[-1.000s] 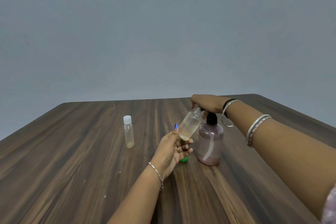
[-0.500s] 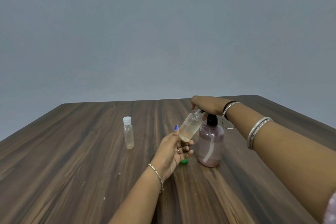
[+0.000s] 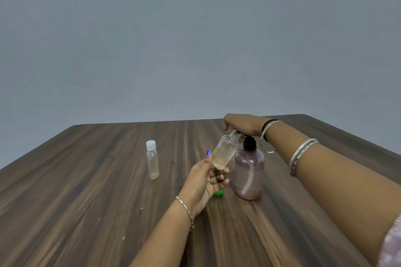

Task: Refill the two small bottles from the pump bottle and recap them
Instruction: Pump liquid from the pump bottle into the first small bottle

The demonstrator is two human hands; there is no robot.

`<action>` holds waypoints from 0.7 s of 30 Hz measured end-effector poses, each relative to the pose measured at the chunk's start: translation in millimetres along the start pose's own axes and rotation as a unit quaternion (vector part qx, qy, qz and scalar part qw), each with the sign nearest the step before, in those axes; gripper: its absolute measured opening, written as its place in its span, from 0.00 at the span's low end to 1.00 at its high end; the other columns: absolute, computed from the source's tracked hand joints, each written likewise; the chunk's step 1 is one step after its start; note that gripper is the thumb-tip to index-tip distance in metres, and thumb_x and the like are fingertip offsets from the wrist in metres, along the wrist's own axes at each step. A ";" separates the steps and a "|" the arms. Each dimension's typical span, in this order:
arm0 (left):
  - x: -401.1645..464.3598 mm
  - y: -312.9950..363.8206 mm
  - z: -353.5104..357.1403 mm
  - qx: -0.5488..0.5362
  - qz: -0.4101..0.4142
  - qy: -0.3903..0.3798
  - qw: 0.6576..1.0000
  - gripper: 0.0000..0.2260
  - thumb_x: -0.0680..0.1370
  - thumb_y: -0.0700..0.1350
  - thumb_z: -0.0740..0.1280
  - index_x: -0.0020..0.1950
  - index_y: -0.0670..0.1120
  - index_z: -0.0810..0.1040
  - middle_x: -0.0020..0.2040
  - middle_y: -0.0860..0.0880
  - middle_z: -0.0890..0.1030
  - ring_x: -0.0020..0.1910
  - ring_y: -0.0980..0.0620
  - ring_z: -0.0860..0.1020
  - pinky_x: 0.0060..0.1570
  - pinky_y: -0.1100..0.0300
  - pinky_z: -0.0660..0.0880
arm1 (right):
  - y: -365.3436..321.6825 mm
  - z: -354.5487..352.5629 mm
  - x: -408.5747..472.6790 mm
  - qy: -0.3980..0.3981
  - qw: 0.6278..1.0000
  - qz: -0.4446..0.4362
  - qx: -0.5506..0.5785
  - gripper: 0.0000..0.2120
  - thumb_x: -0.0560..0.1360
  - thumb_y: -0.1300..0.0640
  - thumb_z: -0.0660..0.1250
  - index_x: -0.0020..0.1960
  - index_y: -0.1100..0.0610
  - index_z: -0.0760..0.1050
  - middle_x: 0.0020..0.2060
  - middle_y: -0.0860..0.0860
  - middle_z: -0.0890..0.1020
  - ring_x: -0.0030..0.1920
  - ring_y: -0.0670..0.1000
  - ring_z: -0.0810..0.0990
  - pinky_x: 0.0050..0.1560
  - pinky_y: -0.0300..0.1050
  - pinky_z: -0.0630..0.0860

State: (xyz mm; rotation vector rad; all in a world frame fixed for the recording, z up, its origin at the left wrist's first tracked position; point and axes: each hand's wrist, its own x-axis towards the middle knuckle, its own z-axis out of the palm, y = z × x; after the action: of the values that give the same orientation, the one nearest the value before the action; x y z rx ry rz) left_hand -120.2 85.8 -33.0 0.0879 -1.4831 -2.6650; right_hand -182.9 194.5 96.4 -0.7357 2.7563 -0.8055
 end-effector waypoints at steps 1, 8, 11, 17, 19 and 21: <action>0.3 -0.4 -0.1 0.001 0.000 -0.001 1.000 0.15 0.81 0.48 0.55 0.53 0.37 0.73 0.32 0.44 0.80 0.28 0.54 0.76 0.31 0.61 0.78 | 1.1 0.4 -0.3 0.000 1.000 0.001 -0.004 0.12 0.80 0.56 0.49 0.54 0.59 0.68 0.37 0.46 0.69 0.31 0.46 0.73 0.37 0.39 0.64; 1.0 -2.5 1.0 0.011 -0.007 -0.003 1.000 0.16 0.81 0.50 0.56 0.53 0.38 0.73 0.32 0.44 0.80 0.28 0.54 0.76 0.32 0.61 0.78 | 7.7 3.3 -2.0 -0.002 1.000 0.010 0.008 0.11 0.79 0.56 0.50 0.49 0.60 0.69 0.36 0.48 0.71 0.30 0.48 0.71 0.36 0.40 0.65; -0.9 -1.4 0.4 0.004 -0.004 -0.001 1.000 0.15 0.81 0.49 0.56 0.54 0.37 0.72 0.32 0.44 0.80 0.28 0.54 0.76 0.31 0.61 0.78 | 4.0 0.1 -1.2 -0.001 1.000 -0.002 -0.001 0.10 0.80 0.56 0.49 0.51 0.59 0.67 0.36 0.47 0.69 0.31 0.46 0.72 0.36 0.39 0.64; 0.2 -0.4 0.7 0.001 -0.003 -0.001 1.000 0.15 0.81 0.48 0.56 0.57 0.37 0.72 0.32 0.43 0.80 0.29 0.52 0.76 0.31 0.61 0.78 | 4.1 -2.6 0.0 0.000 1.000 0.001 0.004 0.10 0.81 0.56 0.49 0.51 0.60 0.66 0.34 0.46 0.68 0.31 0.46 0.73 0.36 0.39 0.64; 1.4 -0.1 -0.2 0.001 -0.002 0.003 1.000 0.15 0.81 0.49 0.56 0.55 0.38 0.72 0.32 0.44 0.80 0.30 0.52 0.76 0.31 0.61 0.78 | 3.7 -1.2 -0.2 0.002 1.000 0.000 -0.001 0.11 0.80 0.56 0.49 0.53 0.59 0.67 0.36 0.46 0.69 0.31 0.46 0.73 0.36 0.38 0.64; 2.7 -1.0 -0.4 0.002 -0.003 0.002 1.000 0.15 0.81 0.49 0.56 0.54 0.38 0.72 0.32 0.44 0.80 0.29 0.52 0.76 0.31 0.61 0.78 | 4.4 0.6 -0.2 0.001 1.000 0.003 -0.005 0.10 0.80 0.56 0.49 0.52 0.59 0.67 0.37 0.45 0.69 0.31 0.46 0.73 0.36 0.38 0.64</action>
State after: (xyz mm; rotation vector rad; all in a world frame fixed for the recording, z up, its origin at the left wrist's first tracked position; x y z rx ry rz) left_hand -122.8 85.8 -34.0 0.0987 -1.4897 -2.6656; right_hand -184.4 197.5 93.4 -0.7283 2.7650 -0.7910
